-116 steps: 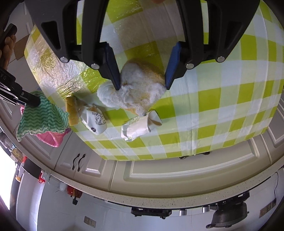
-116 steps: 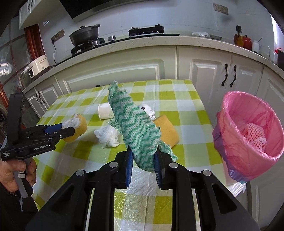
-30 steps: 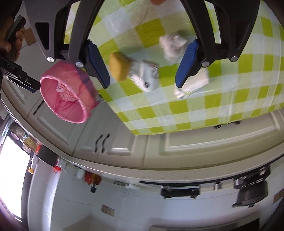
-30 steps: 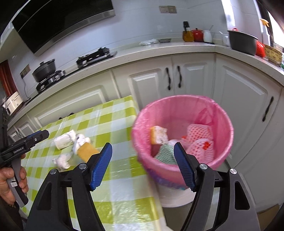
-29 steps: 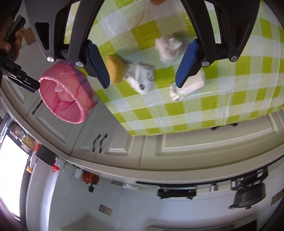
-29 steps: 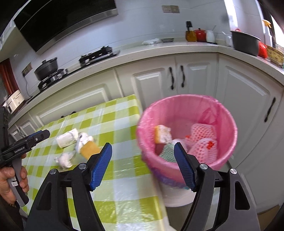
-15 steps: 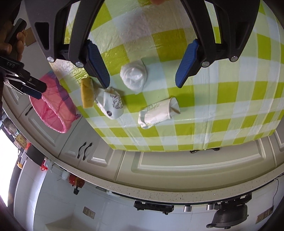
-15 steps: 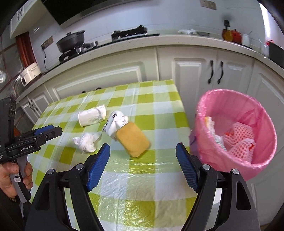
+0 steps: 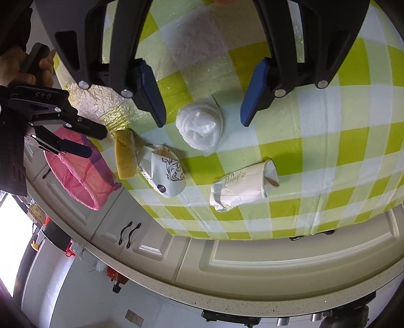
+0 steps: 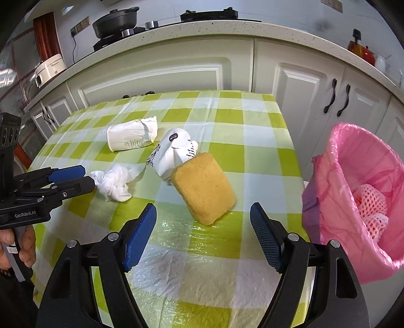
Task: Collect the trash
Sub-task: 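Grasp the yellow sponge with the right gripper while the left grasps the crumpled white tissue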
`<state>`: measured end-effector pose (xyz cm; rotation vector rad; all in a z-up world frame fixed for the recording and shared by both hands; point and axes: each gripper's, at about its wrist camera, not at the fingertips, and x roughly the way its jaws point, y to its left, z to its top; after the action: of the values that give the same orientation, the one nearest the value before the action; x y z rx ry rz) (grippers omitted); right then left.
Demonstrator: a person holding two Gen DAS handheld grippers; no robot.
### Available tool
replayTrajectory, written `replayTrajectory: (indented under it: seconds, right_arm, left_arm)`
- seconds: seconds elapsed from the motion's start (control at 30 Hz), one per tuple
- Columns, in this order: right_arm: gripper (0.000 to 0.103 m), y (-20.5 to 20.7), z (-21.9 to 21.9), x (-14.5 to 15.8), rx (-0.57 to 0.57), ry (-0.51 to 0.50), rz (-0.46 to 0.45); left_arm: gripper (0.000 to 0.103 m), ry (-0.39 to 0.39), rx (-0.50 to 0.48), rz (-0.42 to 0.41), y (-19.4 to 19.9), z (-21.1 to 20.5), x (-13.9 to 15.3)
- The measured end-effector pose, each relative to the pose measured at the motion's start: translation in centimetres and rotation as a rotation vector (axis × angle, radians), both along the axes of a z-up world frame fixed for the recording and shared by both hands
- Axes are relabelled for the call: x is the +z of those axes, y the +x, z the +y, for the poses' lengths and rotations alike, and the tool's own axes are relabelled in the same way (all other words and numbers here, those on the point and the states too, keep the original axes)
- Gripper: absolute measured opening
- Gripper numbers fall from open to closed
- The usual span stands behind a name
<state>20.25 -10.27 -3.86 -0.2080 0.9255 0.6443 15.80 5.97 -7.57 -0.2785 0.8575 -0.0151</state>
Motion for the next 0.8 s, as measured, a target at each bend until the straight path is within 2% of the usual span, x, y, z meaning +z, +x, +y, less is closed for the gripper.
replayTrajectory:
  seconds: [0.23,0.4,0.63,0.8]
  right_arm:
    - [0.072,1.2,1.1,-1.0,0.019,-0.001,0.018]
    - [0.067,2.0,1.7,-1.7,0.021,-0.003,0.036]
    - [0.065,2.9,2.1,-2.4,0.019,-0.018,0.043]
    - [0.052,3.3,2.1,-2.7,0.02,-0.016,0.057]
  left_arm:
    - [0.056,-0.026,-0.008,0.031,1.5,-0.3,-1.4]
    - [0.044,-0.053,0.002,0.046,2.2,0.1,-2.1]
    - [0.039,-0.071,-0.011,0.054,2.6,0.3,-2.6]
    - [0.033,-0.072,-0.015,0.053,2.6,0.3,-2.5]
